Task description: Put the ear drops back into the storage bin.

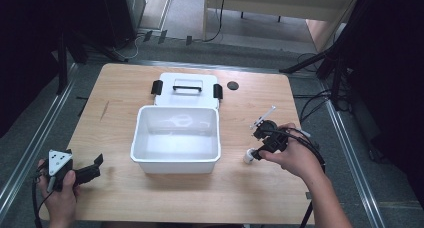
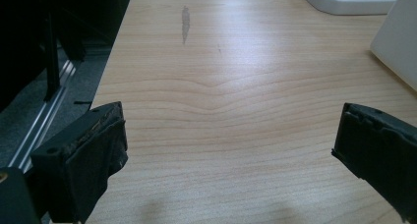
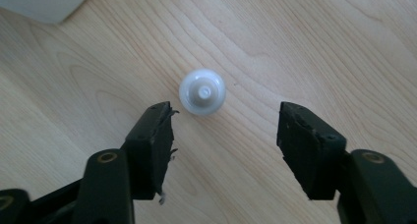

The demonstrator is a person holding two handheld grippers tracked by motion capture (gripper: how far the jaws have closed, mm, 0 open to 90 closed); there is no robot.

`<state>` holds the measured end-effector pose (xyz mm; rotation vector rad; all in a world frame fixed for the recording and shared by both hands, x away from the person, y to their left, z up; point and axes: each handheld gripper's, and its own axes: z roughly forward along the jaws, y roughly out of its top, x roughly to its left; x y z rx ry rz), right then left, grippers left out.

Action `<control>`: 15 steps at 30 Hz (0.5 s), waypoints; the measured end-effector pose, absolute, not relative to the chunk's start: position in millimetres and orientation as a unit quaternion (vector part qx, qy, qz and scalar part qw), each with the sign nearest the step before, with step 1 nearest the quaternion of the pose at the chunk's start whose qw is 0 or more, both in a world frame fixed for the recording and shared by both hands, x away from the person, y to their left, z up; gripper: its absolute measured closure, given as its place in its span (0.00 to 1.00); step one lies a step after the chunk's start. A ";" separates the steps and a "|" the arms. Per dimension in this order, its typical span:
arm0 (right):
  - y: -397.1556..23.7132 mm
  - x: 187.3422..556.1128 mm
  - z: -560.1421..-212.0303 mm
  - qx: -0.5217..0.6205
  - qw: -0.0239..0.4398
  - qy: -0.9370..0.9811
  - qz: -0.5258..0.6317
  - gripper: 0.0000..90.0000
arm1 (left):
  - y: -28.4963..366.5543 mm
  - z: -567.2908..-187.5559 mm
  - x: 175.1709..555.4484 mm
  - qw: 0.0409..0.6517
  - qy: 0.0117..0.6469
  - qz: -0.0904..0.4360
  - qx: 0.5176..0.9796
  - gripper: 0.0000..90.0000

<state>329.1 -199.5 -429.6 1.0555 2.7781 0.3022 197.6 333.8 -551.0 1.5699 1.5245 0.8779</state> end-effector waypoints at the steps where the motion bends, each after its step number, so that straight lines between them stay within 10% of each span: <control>1: -199.5 329.1 -429.6 0.352 0.077 0.927 0.101 0.45 | 333.8 -551.0 197.6 0.382 0.598 0.344 0.615 0.00; 15: -171.8 341.0 -440.3 0.336 0.050 0.940 0.042 0.65 | 333.9 -551.3 198.2 0.384 0.597 0.343 0.615 0.00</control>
